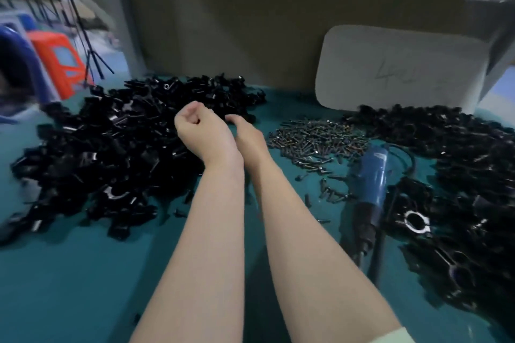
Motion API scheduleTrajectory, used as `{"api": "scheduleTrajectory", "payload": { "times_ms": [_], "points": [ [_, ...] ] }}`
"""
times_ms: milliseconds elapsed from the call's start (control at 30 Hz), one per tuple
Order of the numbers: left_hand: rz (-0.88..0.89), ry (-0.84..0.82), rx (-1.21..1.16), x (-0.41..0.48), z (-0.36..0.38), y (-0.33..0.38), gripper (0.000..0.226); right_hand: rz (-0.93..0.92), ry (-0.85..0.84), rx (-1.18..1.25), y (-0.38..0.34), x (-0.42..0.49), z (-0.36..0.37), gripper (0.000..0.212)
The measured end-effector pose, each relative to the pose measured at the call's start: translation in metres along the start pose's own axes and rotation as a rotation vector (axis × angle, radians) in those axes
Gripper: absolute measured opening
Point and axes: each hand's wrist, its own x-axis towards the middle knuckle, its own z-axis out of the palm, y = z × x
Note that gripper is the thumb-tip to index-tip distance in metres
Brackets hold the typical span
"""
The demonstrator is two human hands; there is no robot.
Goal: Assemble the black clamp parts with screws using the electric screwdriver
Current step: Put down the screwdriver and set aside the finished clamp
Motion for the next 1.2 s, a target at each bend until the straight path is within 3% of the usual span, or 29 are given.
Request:
{"api": "scheduleTrajectory", "payload": {
  "times_ms": [167, 300, 400, 500, 633, 733, 833, 933, 1033, 1100, 1200],
  "points": [
    [0.022, 0.009, -0.021, 0.017, 0.0, -0.004, 0.02, 0.051, -0.115, -0.219, 0.005, 0.033, 0.032, 0.049],
    [0.006, -0.003, 0.002, 0.019, 0.007, -0.011, 0.02, 0.055, 0.07, -0.174, 0.011, 0.034, 0.032, 0.028],
    [-0.007, -0.036, 0.061, 0.013, 0.016, -0.021, 0.017, 0.072, 0.272, 0.106, 0.018, 0.024, 0.002, 0.028],
    [-0.061, -0.232, 0.157, -0.008, 0.035, -0.033, 0.028, 0.044, 0.469, 0.207, 0.024, 0.014, -0.053, 0.031],
    [-0.296, -0.55, 0.149, -0.06, 0.074, -0.05, 0.025, 0.048, 0.579, 0.117, 0.038, -0.006, -0.126, 0.024],
    [-0.437, -0.648, 0.118, -0.097, 0.1, -0.06, 0.023, 0.084, 0.616, 0.053, 0.057, -0.029, -0.171, 0.017],
    [-0.485, -0.671, 0.188, -0.128, 0.119, -0.077, 0.023, 0.119, 0.561, 0.043, 0.078, -0.054, -0.205, 0.028],
    [-0.536, -0.666, 0.136, -0.155, 0.128, -0.094, 0.003, 0.376, 0.678, -0.105, 0.109, -0.071, -0.229, 0.039],
    [-0.571, -0.684, 0.164, -0.171, 0.128, -0.105, 0.029, 0.88, 0.545, -0.316, 0.136, -0.082, -0.24, 0.043],
    [-0.626, -0.701, 0.196, -0.177, 0.127, -0.108, 0.024, 0.987, 0.416, -0.349, 0.144, -0.083, -0.239, 0.045],
    [-0.74, -0.673, 0.13, -0.182, 0.126, -0.107, 0.014, 0.98, 0.367, -0.392, 0.149, -0.079, -0.242, 0.044]
  ]
}}
